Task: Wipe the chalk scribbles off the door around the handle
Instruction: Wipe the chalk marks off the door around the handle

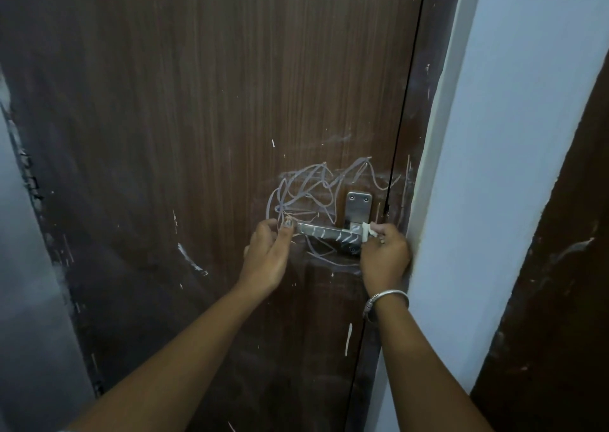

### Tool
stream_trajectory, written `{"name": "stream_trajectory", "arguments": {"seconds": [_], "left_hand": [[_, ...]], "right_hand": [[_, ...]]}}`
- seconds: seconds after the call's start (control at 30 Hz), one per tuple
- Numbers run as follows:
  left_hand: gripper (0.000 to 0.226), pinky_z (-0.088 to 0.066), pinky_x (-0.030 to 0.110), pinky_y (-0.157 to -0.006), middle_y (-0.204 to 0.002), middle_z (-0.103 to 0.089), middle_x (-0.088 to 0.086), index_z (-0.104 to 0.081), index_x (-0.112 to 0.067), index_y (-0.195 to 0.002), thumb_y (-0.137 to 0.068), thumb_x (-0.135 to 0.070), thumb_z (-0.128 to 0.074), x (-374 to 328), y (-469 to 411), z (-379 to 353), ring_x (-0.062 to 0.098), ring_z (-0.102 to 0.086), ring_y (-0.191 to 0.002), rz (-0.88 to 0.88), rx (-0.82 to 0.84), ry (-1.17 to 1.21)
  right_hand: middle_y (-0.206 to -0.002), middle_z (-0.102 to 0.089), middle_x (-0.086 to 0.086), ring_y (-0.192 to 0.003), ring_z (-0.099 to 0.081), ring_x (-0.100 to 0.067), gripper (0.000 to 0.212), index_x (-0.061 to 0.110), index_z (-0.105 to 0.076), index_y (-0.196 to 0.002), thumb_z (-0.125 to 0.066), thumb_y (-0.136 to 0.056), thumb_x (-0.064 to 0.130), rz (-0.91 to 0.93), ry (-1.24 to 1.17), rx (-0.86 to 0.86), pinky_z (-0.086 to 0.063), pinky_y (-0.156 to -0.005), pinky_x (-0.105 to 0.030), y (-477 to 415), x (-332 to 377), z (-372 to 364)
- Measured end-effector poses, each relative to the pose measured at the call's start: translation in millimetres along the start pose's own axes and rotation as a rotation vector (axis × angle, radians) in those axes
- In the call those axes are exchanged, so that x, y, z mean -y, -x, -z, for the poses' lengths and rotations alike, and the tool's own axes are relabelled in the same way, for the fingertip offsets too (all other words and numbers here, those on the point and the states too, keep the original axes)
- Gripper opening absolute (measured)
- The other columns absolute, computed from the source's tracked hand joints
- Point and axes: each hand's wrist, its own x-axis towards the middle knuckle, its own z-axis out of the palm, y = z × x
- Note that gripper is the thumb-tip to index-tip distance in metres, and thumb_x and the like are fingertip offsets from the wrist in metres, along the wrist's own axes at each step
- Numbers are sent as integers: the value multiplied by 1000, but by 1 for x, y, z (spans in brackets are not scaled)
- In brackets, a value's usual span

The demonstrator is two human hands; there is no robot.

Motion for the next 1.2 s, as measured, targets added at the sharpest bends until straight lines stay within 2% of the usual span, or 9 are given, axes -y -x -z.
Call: {"name": "stream_trajectory", "arguments": {"seconds": [0.17,0.3,0.33,0.53,0.63,0.73,0.9,1.07,1.2], "left_hand": [[42,-28,50,-108,-117,-48,-4,-45,-17,-121,-96,-48,-31,6,6,-3,21,-45,-120,26,20,-23],[41,-28,50,-108,-113,-50,-5,-46,-17,-122,-97,-46,-33,9,8,-3,21,-46,-119,35,21,-20],[41,-27,50,-108,-114,-50,-5,-46,-17,-123,-97,-46,-33,10,8,-2,21,-46,-120,38,30,-22],[47,-26,49,-109,-131,-49,2,-44,-19,-128,-95,-50,-33,15,9,-4,24,-41,-127,55,72,-16],[46,-27,48,-109,-130,-50,2,-46,-21,-126,-94,-51,-33,18,9,0,23,-42,-126,41,71,-23],[36,-30,47,-107,-116,-54,-3,-48,-23,-118,-95,-48,-34,22,9,8,21,-46,-120,22,71,-43],[24,-29,47,-107,-109,-50,-9,-43,-31,-109,-95,-47,-33,29,9,13,19,-46,-118,42,70,-67],[38,-30,44,-107,-116,-53,-4,-47,-23,-121,-96,-47,-33,32,13,12,22,-44,-122,65,71,-46],[44,-28,46,-109,-115,-49,-6,-44,-21,-128,-96,-48,-32,35,14,13,22,-41,-125,84,79,-55]], "right_hand": [[-100,-64,-20,-88,-64,-30,20,2,-68,-98,-58,-82,-6,-82,-135,-54,-54,-81,-38,17,-15,-11],[-99,-64,-13,-79,-62,-15,22,6,-69,-99,-68,-78,-2,-123,-207,-100,-46,-64,-5,23,-18,-21],[-97,-65,-11,-77,-61,-13,23,6,-69,-99,-69,-77,-2,-133,-224,-121,-44,-60,-2,25,-18,-24],[-75,-66,-8,-63,-63,-15,23,3,-64,-95,-71,-74,-4,-437,-531,-276,-51,-57,-20,34,-5,-49],[-66,-60,-8,-52,-55,-10,20,0,-63,-92,-67,-75,-7,-560,-707,-367,-46,-49,-17,38,2,-63],[-62,-58,-6,-48,-52,-6,15,1,-63,-85,-65,-75,-9,-639,-799,-402,-43,-44,-14,39,7,-71],[-55,-50,-7,-35,-42,-2,30,11,-50,-60,-52,-74,-16,-679,-849,-403,-31,-35,-14,35,18,-79],[-63,-56,-3,-51,-47,-8,21,12,-61,-72,-65,-75,-8,-718,-902,-431,-41,-48,-17,41,12,-75],[-66,-60,-7,-54,-51,-12,20,14,-62,-70,-72,-72,-4,-660,-858,-435,-43,-49,-22,43,4,-70]]}}
